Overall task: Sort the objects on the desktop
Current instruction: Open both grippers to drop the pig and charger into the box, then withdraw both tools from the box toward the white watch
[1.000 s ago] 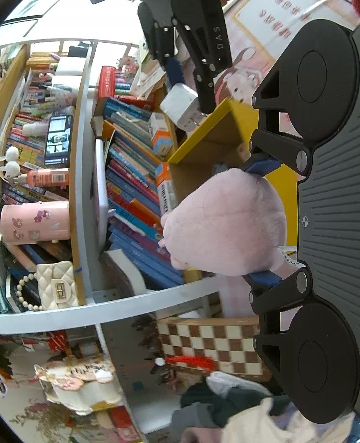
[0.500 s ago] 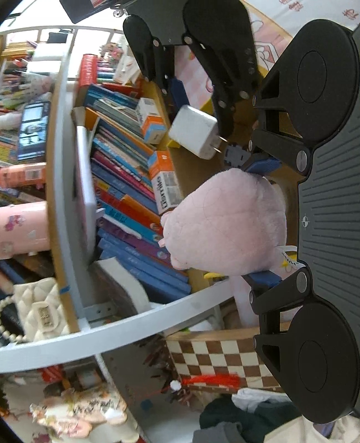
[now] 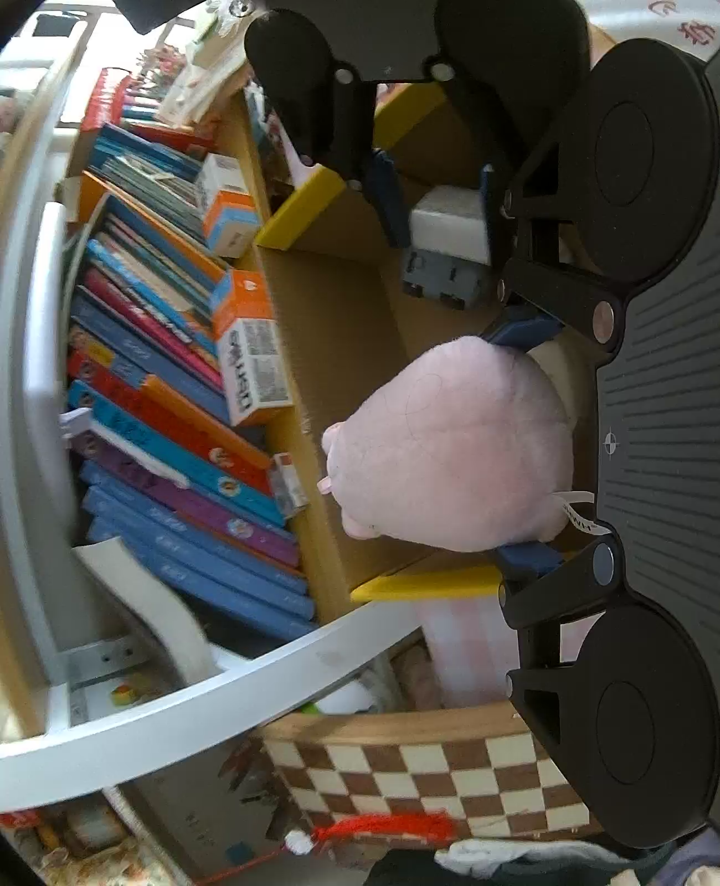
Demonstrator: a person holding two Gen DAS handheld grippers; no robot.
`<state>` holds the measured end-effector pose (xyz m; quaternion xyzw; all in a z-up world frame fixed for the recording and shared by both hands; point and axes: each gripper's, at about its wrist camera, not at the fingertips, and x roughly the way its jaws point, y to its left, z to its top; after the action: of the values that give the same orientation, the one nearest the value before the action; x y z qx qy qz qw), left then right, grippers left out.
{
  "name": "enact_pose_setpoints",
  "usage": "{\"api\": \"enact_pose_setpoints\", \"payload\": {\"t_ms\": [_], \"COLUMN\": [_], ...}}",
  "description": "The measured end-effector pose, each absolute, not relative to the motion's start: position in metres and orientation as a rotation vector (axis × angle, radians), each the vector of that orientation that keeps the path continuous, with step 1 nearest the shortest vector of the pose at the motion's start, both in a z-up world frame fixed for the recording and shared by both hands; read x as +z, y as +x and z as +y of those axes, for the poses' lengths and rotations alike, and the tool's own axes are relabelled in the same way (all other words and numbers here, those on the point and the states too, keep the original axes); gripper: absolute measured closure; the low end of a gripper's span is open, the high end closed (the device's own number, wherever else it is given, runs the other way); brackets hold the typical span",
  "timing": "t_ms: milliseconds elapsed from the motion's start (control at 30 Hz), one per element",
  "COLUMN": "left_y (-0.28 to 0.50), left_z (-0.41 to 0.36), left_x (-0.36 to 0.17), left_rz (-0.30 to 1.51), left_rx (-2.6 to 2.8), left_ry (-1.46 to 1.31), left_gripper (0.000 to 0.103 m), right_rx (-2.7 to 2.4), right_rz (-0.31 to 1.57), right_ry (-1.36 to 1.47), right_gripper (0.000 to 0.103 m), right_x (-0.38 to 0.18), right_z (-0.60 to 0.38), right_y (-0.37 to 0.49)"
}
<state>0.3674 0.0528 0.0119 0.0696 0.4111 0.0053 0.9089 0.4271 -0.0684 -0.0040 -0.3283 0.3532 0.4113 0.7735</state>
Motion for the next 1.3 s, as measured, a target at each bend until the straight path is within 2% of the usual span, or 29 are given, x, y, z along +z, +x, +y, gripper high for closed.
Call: {"api": "enact_pose_setpoints", "payload": {"t_ms": [267,433,567,633,733,900,1300], "left_y": [0.38,0.383,0.381,0.38,0.378,0.369,0.323], "left_z": [0.05,0.049,0.045,0.042,0.04,0.034,0.032], "left_x": [-0.008,-0.011,-0.01,-0.008,-0.002,0.015,0.077], "left_rz": [0.907,0.923,0.917,0.902,0.884,0.825,0.64], "left_rx": [0.004,0.014,0.026,0.036,0.043,0.079,0.064], "left_ry": [0.164,0.185,0.233,0.254,0.263,0.305,0.25], "left_gripper": [0.035,0.029,0.022,0.018,0.015,0.006,0.003], "right_rx": [0.938,0.936,0.92,0.906,0.891,0.878,0.842], "right_rz": [0.774,0.778,0.765,0.755,0.742,0.705,0.626], "right_ry": [-0.703,-0.679,-0.665,-0.659,-0.632,-0.596,-0.487], "right_gripper": [0.056,0.056,0.049,0.042,0.035,0.033,0.032], "right_x": [-0.009,-0.011,-0.009,-0.007,0.001,0.017,0.059], "right_z": [-0.065,-0.066,-0.068,-0.07,-0.077,-0.087,-0.116], "right_y": [0.433,0.436,0.436,0.436,0.437,0.43,0.395]}}
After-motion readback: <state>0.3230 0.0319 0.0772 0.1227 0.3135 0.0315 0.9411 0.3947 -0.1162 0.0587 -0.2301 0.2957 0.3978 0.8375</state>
